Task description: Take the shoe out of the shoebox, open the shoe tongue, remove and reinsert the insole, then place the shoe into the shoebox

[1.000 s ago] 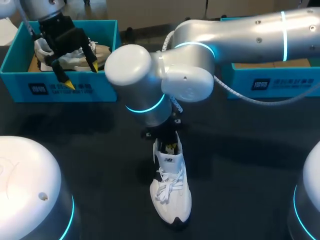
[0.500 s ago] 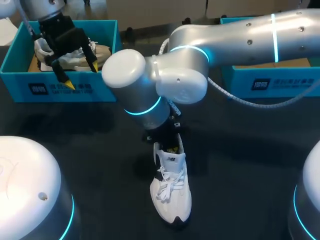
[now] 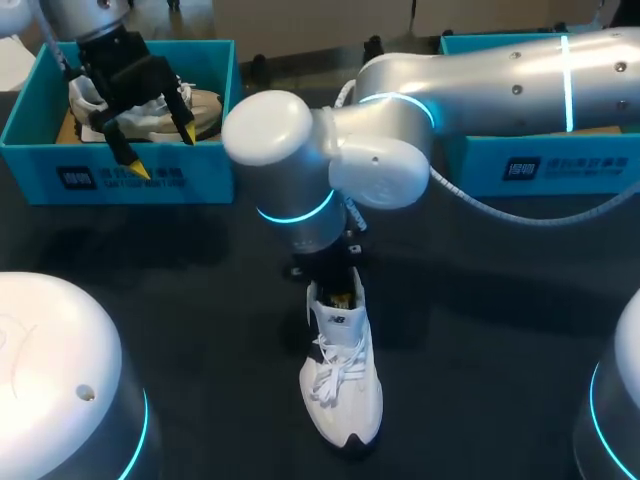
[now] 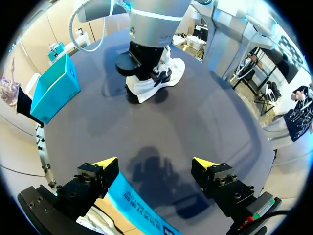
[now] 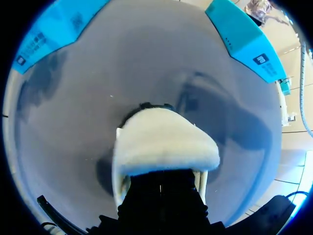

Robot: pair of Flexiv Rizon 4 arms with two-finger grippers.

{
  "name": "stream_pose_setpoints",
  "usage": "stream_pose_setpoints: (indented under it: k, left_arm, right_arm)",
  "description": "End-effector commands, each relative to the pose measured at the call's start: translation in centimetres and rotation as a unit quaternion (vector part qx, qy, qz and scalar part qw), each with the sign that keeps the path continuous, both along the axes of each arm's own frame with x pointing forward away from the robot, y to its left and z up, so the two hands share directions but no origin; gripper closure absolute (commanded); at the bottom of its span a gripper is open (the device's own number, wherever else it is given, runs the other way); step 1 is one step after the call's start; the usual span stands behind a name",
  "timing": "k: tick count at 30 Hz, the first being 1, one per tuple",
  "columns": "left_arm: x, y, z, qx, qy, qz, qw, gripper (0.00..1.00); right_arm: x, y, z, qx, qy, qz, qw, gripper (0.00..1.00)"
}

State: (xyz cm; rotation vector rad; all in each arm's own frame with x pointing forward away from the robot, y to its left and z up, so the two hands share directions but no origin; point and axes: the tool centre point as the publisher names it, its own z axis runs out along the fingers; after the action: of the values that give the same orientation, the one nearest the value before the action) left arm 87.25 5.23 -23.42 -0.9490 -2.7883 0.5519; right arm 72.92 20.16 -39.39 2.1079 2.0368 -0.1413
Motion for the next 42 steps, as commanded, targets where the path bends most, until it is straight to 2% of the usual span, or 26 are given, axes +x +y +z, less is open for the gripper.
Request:
stream_pose_setpoints:
  k: [1,7,14,18,22,25,34,42]
  left_arm:
    - [0.0,0.1,0.1,0.001,0.0,0.0,1.0,0.0]
    - [0.0,0.1,0.1,0.001,0.0,0.0,1.0,0.0]
    - [0.0,0.1,0.1,0.001,0.0,0.0,1.0,0.0]
    - [0.0,0.1,0.1,0.001,0.0,0.0,1.0,0.0]
    - [0.0,0.1,0.1,0.001,0.0,0.0,1.0,0.0]
    - [0.0,0.1,0.1,0.001,0.0,0.0,1.0,0.0]
    - [0.0,0.1,0.1,0.001,0.0,0.0,1.0,0.0]
    - [0.0,0.1,0.1,0.001,0.0,0.0,1.0,0.0]
  right_arm:
    - [-0.6,-0.6,1.4,0.03,-0.016,-0.016,0.999,1.0]
    - [-0.2,-0.5,1.3,0.076,0.0,-0.01,0.997,1.0]
    - [-0.4,-0.9,-1.2,0.146,0.034,-0.013,0.989,1.0]
    - [-0.6,-0.7,-2.4,0.165,0.048,-0.018,0.985,1.0]
    - [-0.8,0.0,-2.8,0.176,0.051,-0.019,0.983,1.0]
    - [-1.0,0.5,-2.2,0.173,0.05,-0.018,0.984,1.0]
    - [-0.9,1.3,1.7,0.137,0.038,-0.008,0.99,1.0]
    - [0.0,0.6,2.5,0.134,0.039,0.003,0.99,1.0]
